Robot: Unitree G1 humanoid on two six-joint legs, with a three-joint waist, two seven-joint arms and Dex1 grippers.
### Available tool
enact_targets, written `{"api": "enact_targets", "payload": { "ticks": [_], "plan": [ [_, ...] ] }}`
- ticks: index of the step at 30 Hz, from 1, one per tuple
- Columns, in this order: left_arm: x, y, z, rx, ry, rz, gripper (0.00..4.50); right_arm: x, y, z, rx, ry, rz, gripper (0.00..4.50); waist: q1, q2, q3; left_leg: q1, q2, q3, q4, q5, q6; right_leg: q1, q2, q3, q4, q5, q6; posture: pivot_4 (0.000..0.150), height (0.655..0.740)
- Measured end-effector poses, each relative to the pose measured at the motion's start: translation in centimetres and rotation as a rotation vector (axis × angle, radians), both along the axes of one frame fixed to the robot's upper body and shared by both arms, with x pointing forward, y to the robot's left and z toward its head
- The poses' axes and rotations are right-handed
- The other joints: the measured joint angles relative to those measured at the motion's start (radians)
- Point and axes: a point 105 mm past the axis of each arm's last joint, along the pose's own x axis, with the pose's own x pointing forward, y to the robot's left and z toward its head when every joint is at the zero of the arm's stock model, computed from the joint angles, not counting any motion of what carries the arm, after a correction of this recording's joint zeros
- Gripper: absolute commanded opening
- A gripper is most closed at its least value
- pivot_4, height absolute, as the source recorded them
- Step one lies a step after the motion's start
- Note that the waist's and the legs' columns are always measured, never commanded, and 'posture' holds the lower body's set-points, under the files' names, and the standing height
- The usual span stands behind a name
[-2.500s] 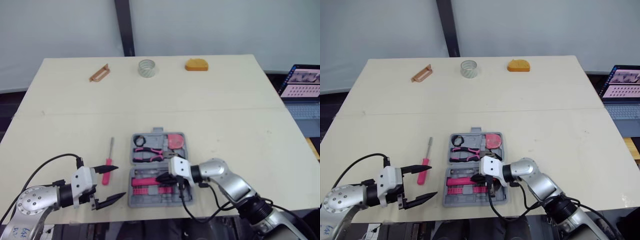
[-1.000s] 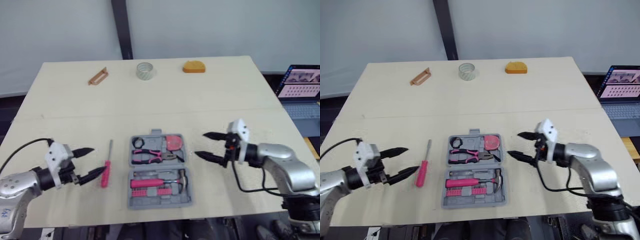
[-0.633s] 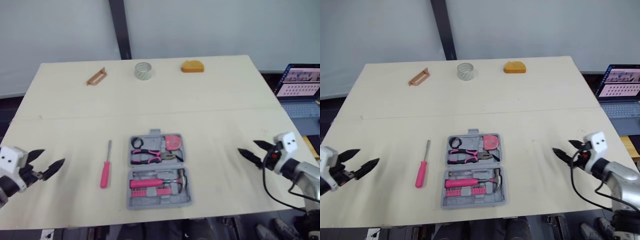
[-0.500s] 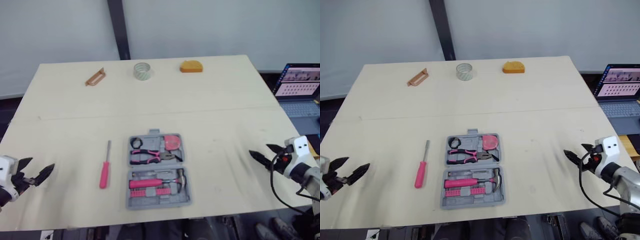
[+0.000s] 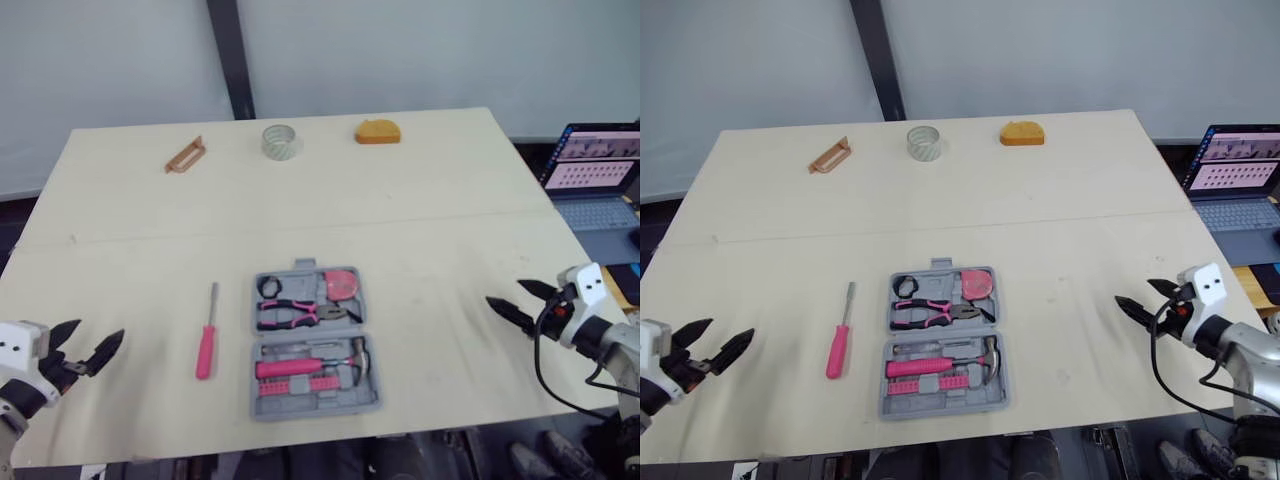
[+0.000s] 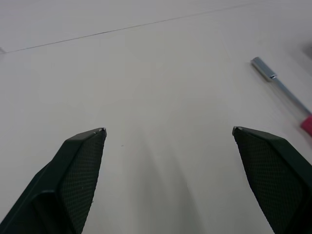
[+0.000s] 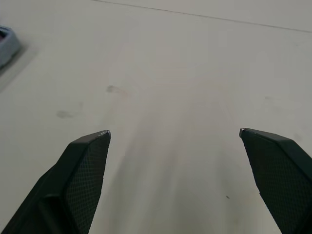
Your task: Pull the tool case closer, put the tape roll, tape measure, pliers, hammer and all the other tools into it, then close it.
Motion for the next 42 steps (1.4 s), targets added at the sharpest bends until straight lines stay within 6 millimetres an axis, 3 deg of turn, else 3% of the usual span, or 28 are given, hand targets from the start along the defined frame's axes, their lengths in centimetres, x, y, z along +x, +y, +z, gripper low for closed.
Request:
{"api": "enact_targets", "payload": {
  "ticks": [4,9,15,21,30,42],
  "plan": [
    [0.7,-5.1,1.1,-0.049,-0.046,-0.041,4.5,0.5,6.9,3.6,0.009,-0.058,0.309,4.48,0.002,0.0,0.0,0.0,0.0,0.0,0.001,0.0,0.0,0.0,0.0,0.0,0.0,0.0,0.0,0.15,0.74],
    [1.3,-10.5,1.4,-0.122,-0.057,0.005,4.5,-0.6,15.4,5.3,0.007,-0.074,0.696,4.48,0.009,-0.002,0.001,-0.001,0.0,-0.001,0.002,-0.001,0.0,0.001,0.0,0.0,0.0,0.0,0.0,0.15,0.74],
    [1.2,-11.6,-0.5,-0.129,0.005,0.175,4.5,-0.6,20.4,7.2,0.011,-0.122,0.897,4.48,0.018,-0.003,0.002,-0.001,0.0,-0.002,0.003,-0.001,0.0,0.001,0.0,0.0,0.0,0.0,0.0,0.15,0.74],
    [0.6,-13.4,-2.5,-0.11,0.069,0.202,4.5,-0.9,22.1,7.2,-0.013,-0.131,0.98,4.48,0.03,-0.003,0.002,-0.002,0.0,-0.002,0.003,-0.001,0.0,0.0,0.0,-0.001,-0.001,0.0,0.0,0.15,0.74],
    [0.6,-14.4,-3.2,-0.093,0.093,0.204,4.5,-1.4,23.0,7.6,-0.027,-0.14,1.025,4.48,0.028,-0.003,0.002,-0.003,0.0,-0.001,0.004,-0.001,0.001,0.0,0.0,-0.001,-0.001,0.0,0.0,0.15,0.74],
    [1.7,-14.2,-5.2,-0.077,0.163,0.208,4.5,-2.4,23.0,7.9,-0.051,-0.124,1.043,4.48,0.028,-0.004,0.002,-0.003,0.0,-0.001,0.004,-0.001,0.001,-0.001,0.0,-0.001,-0.001,0.0,0.0,0.15,0.74]
  ]
}}
